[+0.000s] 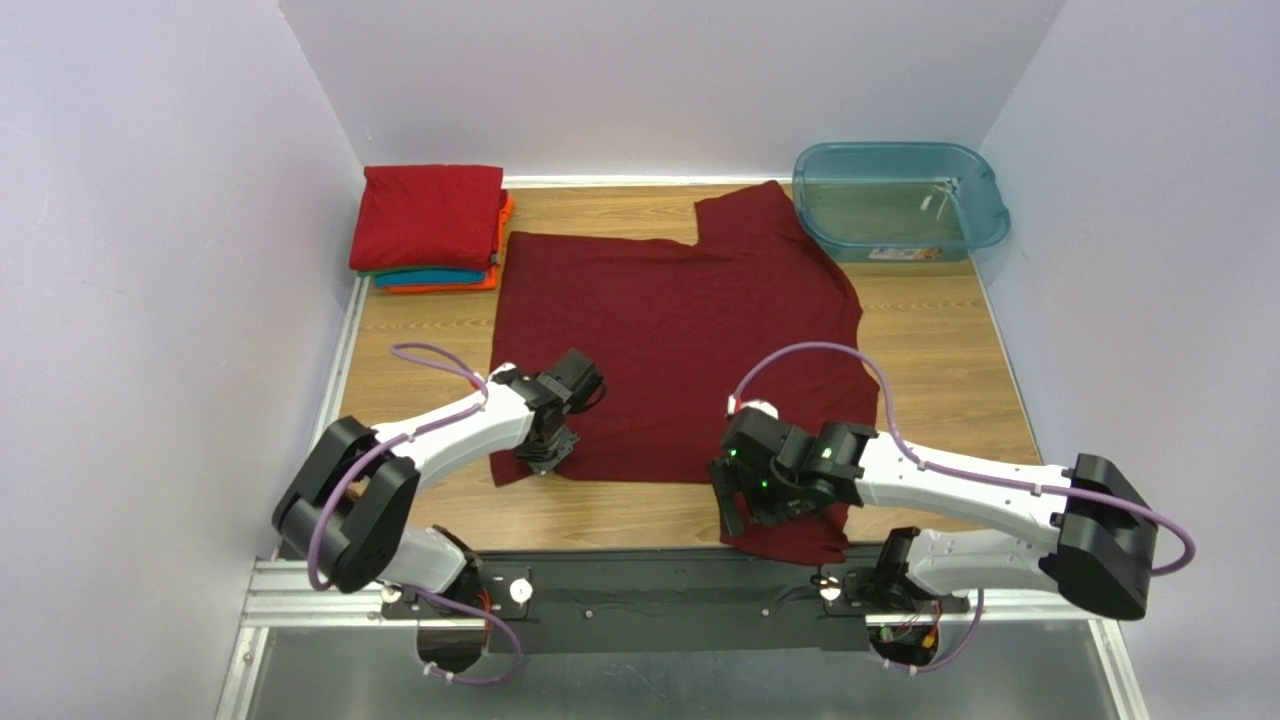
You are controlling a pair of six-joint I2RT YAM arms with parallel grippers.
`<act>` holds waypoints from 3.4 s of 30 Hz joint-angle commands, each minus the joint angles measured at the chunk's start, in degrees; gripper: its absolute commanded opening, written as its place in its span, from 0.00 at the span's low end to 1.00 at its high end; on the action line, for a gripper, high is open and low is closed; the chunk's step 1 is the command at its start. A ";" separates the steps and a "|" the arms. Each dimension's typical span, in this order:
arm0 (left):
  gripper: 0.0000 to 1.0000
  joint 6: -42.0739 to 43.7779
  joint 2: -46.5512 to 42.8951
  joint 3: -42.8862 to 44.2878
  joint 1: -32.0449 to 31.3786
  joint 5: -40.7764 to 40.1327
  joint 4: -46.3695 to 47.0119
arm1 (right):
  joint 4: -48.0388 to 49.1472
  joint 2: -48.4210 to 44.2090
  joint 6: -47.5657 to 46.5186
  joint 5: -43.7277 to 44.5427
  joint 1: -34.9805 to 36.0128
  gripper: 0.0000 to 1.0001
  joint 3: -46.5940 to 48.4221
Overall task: Fold and stack the t-shirts
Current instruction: Fold the tshirt
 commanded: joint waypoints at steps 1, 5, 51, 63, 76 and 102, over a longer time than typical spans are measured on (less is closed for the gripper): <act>0.00 -0.99 -3.68 -2.85 -0.41 -2.81 -0.67 | -8.72 0.72 6.00 3.41 3.97 0.90 -0.26; 0.00 -0.82 -4.92 -2.60 -0.41 -3.16 -0.84 | -11.71 0.63 7.06 4.03 3.88 0.77 -2.02; 0.00 1.11 -8.79 -0.75 -0.41 -4.21 0.13 | -20.59 4.23 8.29 6.31 2.13 0.04 7.73; 0.00 4.28 -4.83 4.96 0.21 -5.44 1.27 | -20.68 6.96 -0.85 18.17 -8.77 0.01 19.15; 0.00 10.08 -1.23 10.85 3.90 -6.76 1.27 | -16.90 12.58 -6.56 27.66 -14.93 0.01 29.09; 0.00 22.65 10.99 22.80 10.23 -4.39 7.16 | -8.02 22.86 -12.45 29.16 -22.04 0.01 36.30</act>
